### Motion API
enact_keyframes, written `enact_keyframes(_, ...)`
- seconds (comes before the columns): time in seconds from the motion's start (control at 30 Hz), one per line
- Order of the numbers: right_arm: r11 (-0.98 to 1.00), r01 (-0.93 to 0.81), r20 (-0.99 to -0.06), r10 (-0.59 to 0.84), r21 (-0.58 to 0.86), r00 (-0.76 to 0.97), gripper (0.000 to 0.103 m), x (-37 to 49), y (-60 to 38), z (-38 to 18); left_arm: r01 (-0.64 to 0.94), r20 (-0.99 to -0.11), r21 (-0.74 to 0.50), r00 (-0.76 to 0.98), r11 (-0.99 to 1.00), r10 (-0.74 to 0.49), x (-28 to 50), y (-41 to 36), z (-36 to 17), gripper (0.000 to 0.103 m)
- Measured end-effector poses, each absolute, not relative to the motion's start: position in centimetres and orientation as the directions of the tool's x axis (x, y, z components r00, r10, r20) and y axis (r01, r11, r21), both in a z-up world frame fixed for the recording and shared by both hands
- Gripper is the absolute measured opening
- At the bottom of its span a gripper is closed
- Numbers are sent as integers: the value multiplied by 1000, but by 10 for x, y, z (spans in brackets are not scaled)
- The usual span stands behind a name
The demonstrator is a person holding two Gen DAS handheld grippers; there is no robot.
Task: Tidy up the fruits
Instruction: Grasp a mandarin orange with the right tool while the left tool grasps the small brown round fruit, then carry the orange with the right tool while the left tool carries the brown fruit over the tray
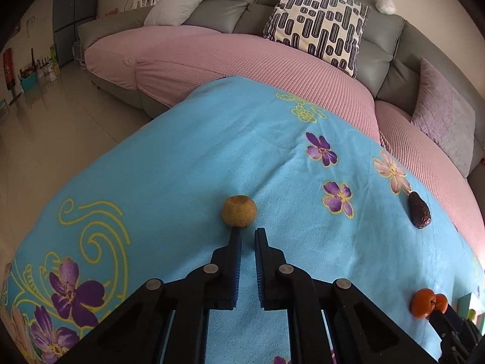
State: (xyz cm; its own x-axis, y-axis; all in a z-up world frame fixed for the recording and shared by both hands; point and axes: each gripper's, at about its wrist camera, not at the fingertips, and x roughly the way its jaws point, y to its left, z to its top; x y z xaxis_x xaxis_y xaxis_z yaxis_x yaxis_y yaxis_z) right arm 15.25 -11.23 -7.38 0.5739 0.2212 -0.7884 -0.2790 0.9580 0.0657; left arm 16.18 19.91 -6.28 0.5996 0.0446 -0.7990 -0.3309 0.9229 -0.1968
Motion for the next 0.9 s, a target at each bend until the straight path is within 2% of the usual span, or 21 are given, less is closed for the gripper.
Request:
enact_keyframes(0.2, 958, -279, -788, 226, 72, 573, 31, 153, -113, -74, -354, -798, -205, 600, 913, 54, 164, 205, -65, 10)
enact_keyframes(0.33, 957, -280, -788, 227, 72, 572, 31, 153, -113, -74, -337, -801, -162, 594, 928, 76, 170, 201, -66, 13)
enact_keyframes(0.57, 957, -280, -789, 227, 73, 570, 31, 153, -113, -74, -295, -797, -159, 602, 942, 54, 176, 196, -67, 34)
enact_keyframes(0.9, 955, -289, -788, 233, 74, 569, 31, 152, -114, -74, -298, -779, -177, 625, 938, 52, 187, 205, -68, 34)
